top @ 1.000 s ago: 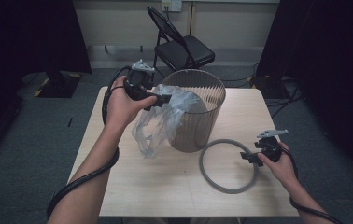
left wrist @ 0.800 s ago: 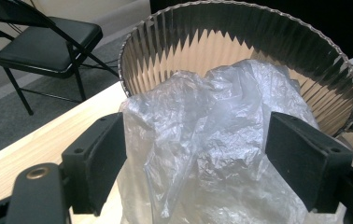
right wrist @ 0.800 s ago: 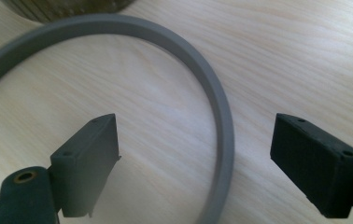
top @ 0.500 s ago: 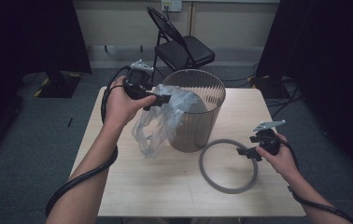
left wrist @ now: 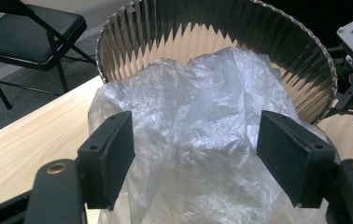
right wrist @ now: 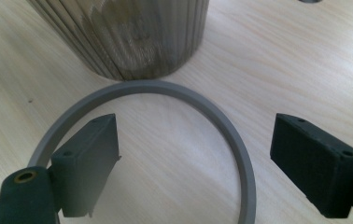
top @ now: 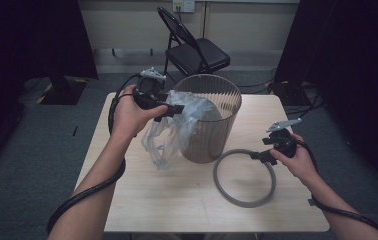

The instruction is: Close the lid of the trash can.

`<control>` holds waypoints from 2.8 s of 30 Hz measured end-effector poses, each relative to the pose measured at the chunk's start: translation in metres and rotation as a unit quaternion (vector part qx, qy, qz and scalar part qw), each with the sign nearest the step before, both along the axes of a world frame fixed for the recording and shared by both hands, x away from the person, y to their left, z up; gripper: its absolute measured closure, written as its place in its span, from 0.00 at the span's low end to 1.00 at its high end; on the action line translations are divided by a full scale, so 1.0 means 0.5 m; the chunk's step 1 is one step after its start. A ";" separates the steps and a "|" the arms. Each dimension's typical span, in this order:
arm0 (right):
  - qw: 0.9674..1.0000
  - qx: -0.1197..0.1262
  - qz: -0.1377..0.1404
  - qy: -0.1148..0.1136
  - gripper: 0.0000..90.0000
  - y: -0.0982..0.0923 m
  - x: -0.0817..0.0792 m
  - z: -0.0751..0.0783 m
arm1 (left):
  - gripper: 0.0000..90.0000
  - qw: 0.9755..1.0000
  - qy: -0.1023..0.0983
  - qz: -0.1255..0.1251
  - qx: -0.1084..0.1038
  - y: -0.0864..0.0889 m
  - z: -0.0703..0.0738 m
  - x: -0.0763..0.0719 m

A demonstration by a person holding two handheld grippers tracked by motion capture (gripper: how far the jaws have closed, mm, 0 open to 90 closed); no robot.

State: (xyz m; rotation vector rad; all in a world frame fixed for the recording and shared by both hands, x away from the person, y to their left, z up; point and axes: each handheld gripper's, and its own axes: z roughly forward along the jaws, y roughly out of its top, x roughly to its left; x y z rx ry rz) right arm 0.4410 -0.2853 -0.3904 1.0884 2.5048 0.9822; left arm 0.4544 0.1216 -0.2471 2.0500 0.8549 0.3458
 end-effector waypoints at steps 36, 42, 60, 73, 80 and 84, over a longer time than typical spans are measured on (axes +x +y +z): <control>0.999 0.001 0.035 -0.016 0.17 0.043 0.004 0.136 | 0.45 0.999 0.013 -0.050 0.006 -0.085 0.017 -0.025; 0.999 -0.003 0.037 -0.013 0.17 0.046 0.009 0.152 | 0.45 0.998 0.011 -0.061 0.008 -0.106 0.017 -0.023; 0.998 -0.002 0.056 -0.014 0.17 0.088 0.019 0.221 | 0.28 0.999 -0.019 -0.018 0.033 -0.060 0.037 -0.006; 0.998 -0.004 0.062 -0.017 0.17 0.108 0.025 0.256 | 0.27 0.999 -0.013 0.004 0.031 -0.011 0.046 -0.003; 0.998 -0.004 0.061 -0.020 0.17 0.108 0.024 0.267 | 0.42 0.999 0.002 -0.014 0.034 -0.017 0.032 -0.009; 0.998 -0.002 0.062 -0.023 0.17 0.109 0.023 0.273 | 0.51 0.999 0.008 -0.024 0.037 -0.029 0.033 -0.011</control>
